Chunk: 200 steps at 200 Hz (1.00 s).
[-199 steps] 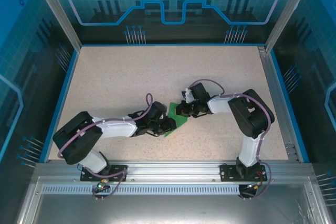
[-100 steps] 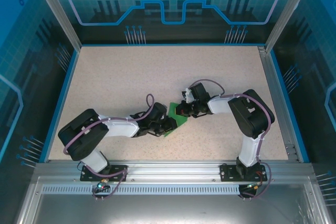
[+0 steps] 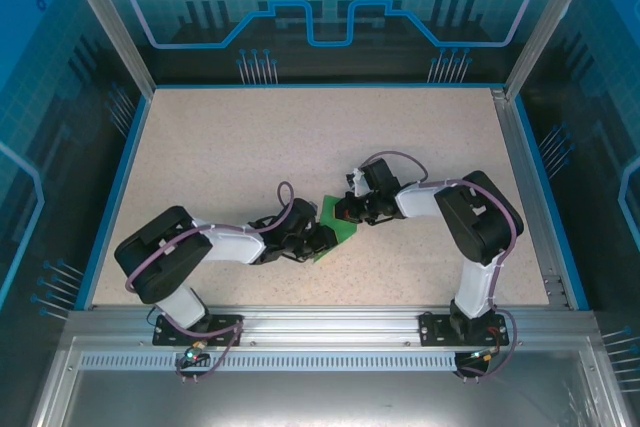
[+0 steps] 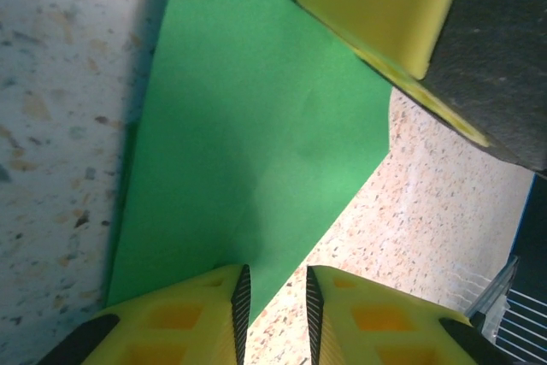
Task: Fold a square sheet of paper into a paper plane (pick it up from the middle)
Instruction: Fourth fold the wing at the center of the table.
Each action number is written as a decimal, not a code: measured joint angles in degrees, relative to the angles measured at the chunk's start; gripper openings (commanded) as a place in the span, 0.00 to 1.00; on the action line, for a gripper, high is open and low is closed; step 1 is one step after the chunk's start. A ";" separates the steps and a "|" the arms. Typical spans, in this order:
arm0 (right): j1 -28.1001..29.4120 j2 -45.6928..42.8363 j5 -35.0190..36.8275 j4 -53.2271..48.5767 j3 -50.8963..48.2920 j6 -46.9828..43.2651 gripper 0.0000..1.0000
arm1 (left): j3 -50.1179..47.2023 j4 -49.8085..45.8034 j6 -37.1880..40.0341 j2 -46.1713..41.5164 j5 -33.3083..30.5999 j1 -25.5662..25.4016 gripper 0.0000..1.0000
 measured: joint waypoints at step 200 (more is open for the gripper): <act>0.09 -0.04 0.13 -0.15 0.02 0.00 0.04 | -0.59 -1.77 -3.82 -0.44 -7.13 -2.19 0.22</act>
